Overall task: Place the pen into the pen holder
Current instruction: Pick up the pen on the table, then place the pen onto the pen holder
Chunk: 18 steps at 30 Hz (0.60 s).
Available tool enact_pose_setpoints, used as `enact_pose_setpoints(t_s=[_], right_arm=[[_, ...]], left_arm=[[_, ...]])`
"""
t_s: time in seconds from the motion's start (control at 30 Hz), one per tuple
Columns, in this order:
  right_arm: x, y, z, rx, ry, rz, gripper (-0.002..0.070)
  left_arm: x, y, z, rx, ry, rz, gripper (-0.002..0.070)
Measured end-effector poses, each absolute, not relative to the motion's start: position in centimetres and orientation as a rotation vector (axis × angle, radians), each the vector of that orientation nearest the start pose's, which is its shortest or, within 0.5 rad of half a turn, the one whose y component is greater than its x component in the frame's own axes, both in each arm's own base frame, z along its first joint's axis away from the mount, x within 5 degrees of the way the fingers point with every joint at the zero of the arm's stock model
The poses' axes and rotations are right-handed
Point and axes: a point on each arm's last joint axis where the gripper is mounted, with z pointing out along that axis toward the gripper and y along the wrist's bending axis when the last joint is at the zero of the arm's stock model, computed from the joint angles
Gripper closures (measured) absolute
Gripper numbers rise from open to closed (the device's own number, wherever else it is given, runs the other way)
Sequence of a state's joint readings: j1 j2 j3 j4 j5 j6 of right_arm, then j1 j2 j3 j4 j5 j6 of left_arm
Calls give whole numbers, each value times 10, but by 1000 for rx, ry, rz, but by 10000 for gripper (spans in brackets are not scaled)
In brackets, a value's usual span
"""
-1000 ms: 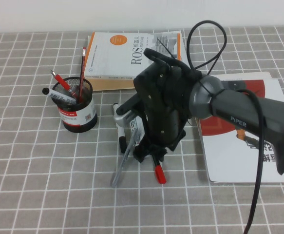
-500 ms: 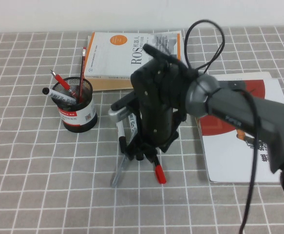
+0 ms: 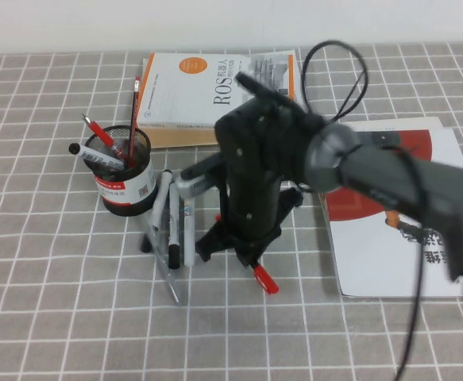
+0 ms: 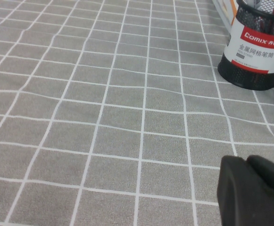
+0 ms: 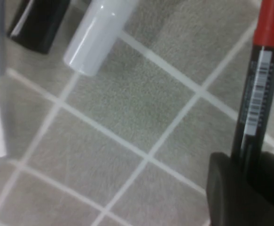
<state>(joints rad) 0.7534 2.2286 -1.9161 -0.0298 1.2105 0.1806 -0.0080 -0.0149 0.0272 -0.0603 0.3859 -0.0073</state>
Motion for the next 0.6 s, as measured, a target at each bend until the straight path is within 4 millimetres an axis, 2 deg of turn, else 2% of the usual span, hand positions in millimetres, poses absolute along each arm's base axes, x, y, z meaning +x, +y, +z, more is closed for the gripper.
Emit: enact_pose_setpoints(t_s=[0.2, 0.37, 0.43, 0.6], right_arm=[[320, 298, 236, -736, 2678, 230, 623], [281, 267, 243, -594, 2430, 482, 623], [267, 254, 247, -510, 2275, 591, 623], [252, 234, 262, -397, 1826, 727, 623]], left_arm=[[52, -2, 170, -36, 1881, -70, 680], [52, -2, 170, -36, 1881, -70, 680], [52, -2, 170, -36, 1881, -70, 680], [52, -2, 170, -36, 1881, -70, 680]])
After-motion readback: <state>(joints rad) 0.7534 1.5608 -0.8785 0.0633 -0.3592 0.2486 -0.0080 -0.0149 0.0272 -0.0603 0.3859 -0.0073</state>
